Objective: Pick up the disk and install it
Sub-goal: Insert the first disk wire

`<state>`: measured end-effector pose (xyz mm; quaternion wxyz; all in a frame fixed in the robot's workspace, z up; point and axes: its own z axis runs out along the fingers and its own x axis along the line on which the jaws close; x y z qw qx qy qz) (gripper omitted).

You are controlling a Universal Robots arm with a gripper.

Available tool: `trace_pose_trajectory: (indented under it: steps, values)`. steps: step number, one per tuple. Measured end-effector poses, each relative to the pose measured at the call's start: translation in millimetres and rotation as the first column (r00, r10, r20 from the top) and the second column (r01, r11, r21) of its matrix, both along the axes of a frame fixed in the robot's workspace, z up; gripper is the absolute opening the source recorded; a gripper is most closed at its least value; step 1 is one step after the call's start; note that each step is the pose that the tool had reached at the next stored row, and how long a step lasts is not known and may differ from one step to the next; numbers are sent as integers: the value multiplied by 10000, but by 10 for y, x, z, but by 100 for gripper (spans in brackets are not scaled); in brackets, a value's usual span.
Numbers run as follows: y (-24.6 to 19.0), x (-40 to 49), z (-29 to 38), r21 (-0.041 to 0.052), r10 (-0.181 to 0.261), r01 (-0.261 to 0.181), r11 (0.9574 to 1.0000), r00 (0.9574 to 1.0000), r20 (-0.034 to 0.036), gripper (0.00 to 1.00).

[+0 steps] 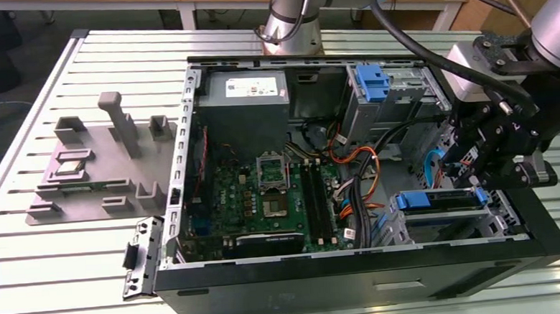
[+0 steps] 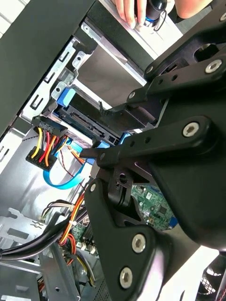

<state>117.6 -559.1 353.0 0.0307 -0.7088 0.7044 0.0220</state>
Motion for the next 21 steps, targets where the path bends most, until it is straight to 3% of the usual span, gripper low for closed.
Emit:
trace_pose_trajectory:
  steps: [6, 8, 11, 12, 21]
  values:
    - [0, 0, 0, -4, 0, 0, 10000, 10000, 0, 41]
    - [0, 0, 0, -6, 0, 0, 10000, 10000, 0, 28]
    - [0, 0, 0, -8, 0, 0, 10000, 10000, 0, 22]
    - [0, 0, 0, -10, 0, 0, 10000, 10000, 0, 16]
    - [-4, -5, 1, -17, -1, 1, 10000, 10000, 18, 16]
